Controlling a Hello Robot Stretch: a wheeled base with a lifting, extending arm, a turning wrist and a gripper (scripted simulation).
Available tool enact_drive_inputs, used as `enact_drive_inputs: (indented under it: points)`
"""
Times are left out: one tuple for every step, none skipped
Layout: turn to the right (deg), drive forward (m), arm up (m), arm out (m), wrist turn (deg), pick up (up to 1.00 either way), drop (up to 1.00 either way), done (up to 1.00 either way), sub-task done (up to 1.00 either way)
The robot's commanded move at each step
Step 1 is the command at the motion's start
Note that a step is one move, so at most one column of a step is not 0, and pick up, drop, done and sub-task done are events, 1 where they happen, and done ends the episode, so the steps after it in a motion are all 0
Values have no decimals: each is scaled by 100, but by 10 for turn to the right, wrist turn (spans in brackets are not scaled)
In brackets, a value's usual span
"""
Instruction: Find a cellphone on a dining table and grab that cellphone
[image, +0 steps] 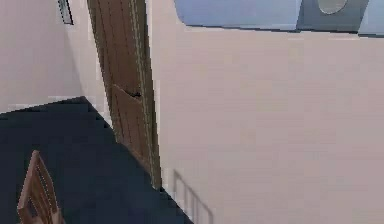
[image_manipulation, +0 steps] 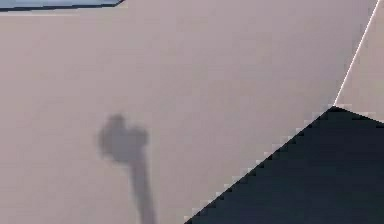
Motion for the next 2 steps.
enact_drive_inputs:
  points:
    - [-450,0,0,0,0,0,0,0,0]
    - [-450,0,0,0,0,0,0,0,0]
